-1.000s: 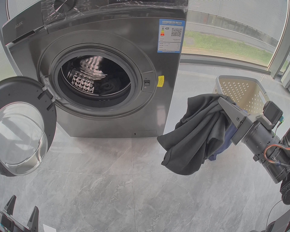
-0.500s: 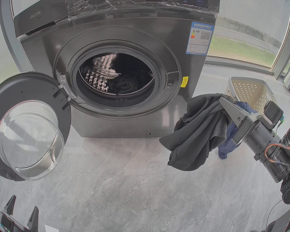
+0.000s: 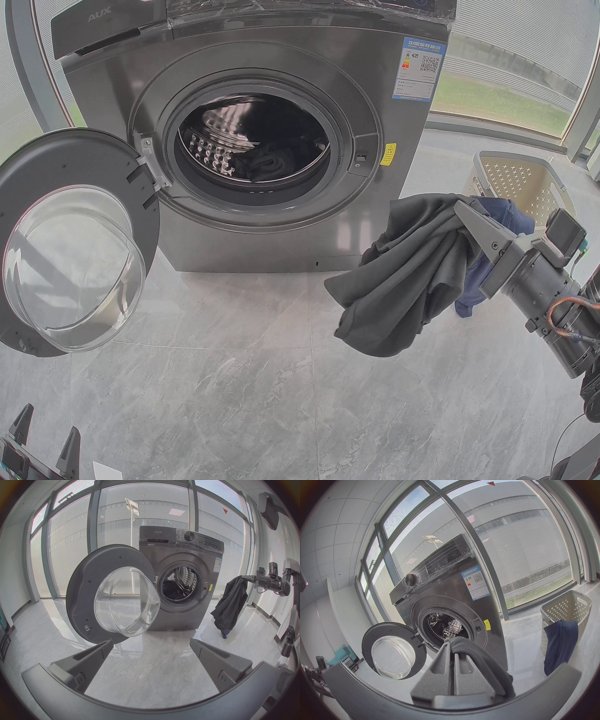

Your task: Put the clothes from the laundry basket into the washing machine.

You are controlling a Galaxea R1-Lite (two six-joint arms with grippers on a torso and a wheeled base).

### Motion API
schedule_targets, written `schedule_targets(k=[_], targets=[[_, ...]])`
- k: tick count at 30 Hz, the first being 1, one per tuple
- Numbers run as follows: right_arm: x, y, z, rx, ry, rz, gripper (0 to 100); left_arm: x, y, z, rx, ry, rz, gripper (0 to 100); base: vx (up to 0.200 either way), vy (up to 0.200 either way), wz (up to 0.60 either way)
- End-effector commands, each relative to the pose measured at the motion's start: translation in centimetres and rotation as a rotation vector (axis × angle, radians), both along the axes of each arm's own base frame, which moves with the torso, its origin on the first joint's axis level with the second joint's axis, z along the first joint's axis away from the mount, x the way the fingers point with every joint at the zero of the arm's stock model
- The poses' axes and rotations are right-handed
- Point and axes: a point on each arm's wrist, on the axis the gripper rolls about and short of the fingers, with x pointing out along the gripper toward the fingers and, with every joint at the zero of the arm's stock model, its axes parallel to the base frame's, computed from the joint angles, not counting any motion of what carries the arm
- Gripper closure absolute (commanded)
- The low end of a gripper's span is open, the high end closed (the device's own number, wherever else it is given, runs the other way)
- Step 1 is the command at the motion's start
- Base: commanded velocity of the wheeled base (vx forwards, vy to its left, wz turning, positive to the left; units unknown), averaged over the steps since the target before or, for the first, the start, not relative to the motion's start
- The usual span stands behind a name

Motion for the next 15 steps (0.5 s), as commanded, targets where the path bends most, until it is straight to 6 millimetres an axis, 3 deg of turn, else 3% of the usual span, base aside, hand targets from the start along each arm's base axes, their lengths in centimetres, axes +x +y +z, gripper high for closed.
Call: schedule_targets(k=[1, 15], targets=[[0.03, 0.04, -0.12, -0.003, 0.004, 0.001, 100, 0.08, 0.00, -0.46, -0.001, 0.011, 0.000, 0, 0.000, 0.000, 0.00], [0.18, 0.18, -0.32, -0.009, 0.011, 0.005, 100, 0.07, 0.00, -0.42, 0.001, 0.009, 0.000, 0, 0.000, 0.200, 0.00]])
